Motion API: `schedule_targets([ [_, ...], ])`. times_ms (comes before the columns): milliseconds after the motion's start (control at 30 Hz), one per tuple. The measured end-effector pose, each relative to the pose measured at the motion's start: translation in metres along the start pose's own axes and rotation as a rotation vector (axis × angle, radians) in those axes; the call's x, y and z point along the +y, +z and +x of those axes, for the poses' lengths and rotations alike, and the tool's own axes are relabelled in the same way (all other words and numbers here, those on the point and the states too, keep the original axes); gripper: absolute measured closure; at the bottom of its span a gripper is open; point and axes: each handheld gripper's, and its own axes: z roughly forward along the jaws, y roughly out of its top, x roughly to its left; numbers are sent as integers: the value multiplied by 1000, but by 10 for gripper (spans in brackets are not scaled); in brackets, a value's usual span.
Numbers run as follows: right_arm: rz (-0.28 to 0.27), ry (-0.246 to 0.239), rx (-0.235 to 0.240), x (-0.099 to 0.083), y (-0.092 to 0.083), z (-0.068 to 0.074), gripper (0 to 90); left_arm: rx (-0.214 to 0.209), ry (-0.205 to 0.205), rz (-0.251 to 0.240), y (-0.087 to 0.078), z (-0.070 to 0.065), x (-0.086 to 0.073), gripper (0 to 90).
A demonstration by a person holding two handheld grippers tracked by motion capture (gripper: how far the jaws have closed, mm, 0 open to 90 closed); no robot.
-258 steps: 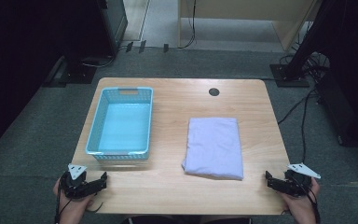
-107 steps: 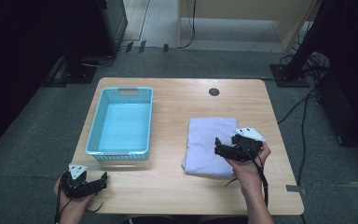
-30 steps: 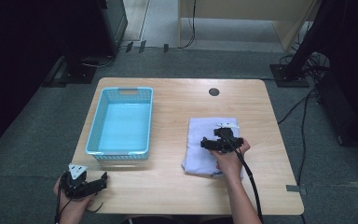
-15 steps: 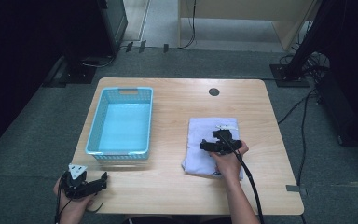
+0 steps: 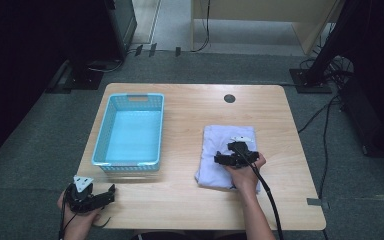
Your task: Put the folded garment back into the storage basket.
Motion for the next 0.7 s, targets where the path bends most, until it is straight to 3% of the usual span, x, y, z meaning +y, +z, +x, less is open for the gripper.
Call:
schedule_targets([
  [600, -25, -5, -1, -3, 0, 0, 0, 0, 0, 0, 0, 0, 0, 0],
  [700, -27, -4, -4, -3, -1, -1, 36, 0, 0, 0, 0, 0, 0, 0],
])
